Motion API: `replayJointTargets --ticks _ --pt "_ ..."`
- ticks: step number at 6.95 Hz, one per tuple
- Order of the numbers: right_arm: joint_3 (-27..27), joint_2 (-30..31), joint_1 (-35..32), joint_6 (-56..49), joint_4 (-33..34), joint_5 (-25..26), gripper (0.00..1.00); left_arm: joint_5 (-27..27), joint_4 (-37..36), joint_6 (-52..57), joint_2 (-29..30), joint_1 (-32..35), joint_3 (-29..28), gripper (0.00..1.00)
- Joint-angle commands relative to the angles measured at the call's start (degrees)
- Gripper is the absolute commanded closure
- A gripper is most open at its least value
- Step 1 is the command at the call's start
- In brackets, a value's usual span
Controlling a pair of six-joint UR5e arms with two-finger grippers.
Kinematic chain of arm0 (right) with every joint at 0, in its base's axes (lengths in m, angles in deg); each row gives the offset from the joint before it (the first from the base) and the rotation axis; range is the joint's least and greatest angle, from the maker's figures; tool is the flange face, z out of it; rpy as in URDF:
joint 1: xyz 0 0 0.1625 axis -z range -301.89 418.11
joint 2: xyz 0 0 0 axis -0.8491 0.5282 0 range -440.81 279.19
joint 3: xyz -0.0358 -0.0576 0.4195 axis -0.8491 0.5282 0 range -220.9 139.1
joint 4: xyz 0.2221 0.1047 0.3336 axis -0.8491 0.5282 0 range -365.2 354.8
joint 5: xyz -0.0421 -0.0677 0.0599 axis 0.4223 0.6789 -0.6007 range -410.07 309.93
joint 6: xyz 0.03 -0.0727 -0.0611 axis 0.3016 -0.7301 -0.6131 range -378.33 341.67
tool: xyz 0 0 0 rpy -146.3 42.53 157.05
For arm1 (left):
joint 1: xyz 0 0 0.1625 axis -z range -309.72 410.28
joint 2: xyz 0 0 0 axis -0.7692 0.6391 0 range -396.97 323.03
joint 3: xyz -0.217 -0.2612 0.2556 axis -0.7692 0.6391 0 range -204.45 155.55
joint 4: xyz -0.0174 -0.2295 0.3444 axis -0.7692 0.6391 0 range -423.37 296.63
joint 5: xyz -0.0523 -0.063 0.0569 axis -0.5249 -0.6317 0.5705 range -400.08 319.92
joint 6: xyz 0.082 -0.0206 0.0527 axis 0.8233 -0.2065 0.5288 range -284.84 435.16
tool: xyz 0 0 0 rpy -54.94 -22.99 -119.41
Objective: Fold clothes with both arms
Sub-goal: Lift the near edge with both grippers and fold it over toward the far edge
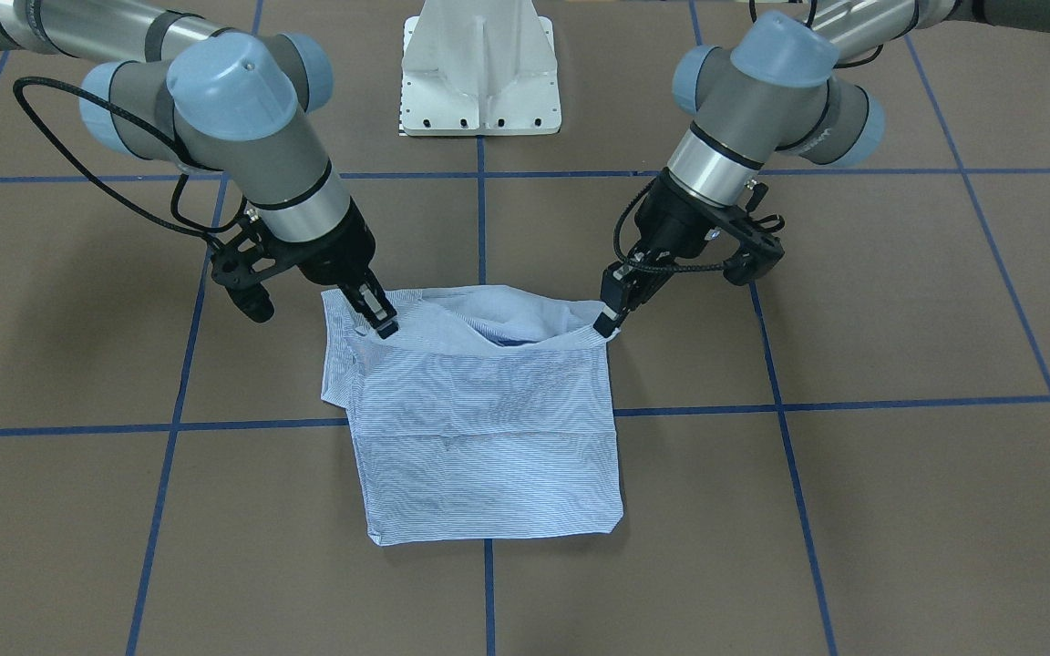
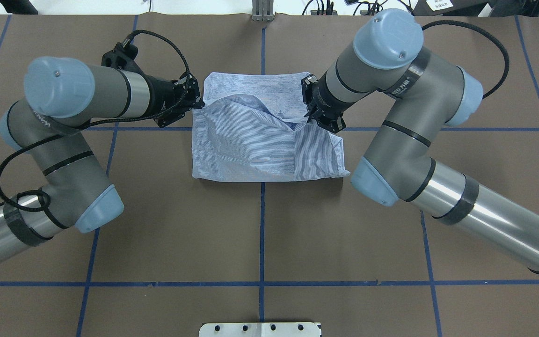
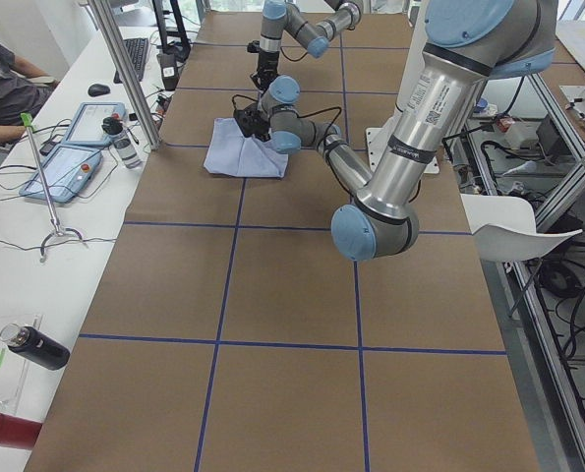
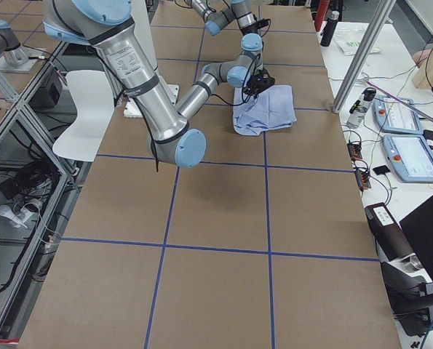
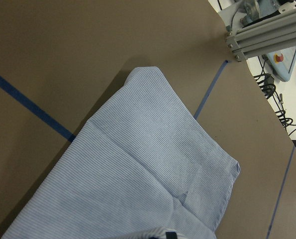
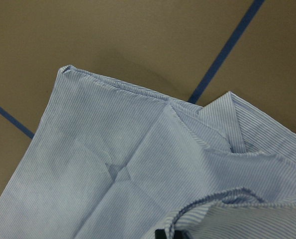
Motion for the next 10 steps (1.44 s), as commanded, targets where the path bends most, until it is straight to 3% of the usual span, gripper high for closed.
replayJointTargets --ticks 1,3,6,9,10 --pt "9.61 -4.42 -1.62 -5.96 -0.41 -0.53 1.0 0.03 0.51 2.2 6.24 1.22 -9.9 1.0" --pt "17.06 -8.18 -2.84 -9.58 -0.58 -0.71 1.0 0.12 5.85 2.82 9.94 2.19 -19.31 1.0" --pt "25.86 -11.0 -3.99 -11.27 -6.89 -0.71 1.0 0.47 7.46 3.26 13.64 2.54 -25.93 1.0" --pt "33.16 -15.39 -5.4 -15.3 -7.79 -0.88 1.0 3.1 13.77 3.35 17.5 2.72 -35.66 1.0" --pt "39.72 -19.24 -6.44 -16.79 -11.01 -1.14 0.01 3.54 15.26 4.3 19.35 4.2 -38.75 0.62"
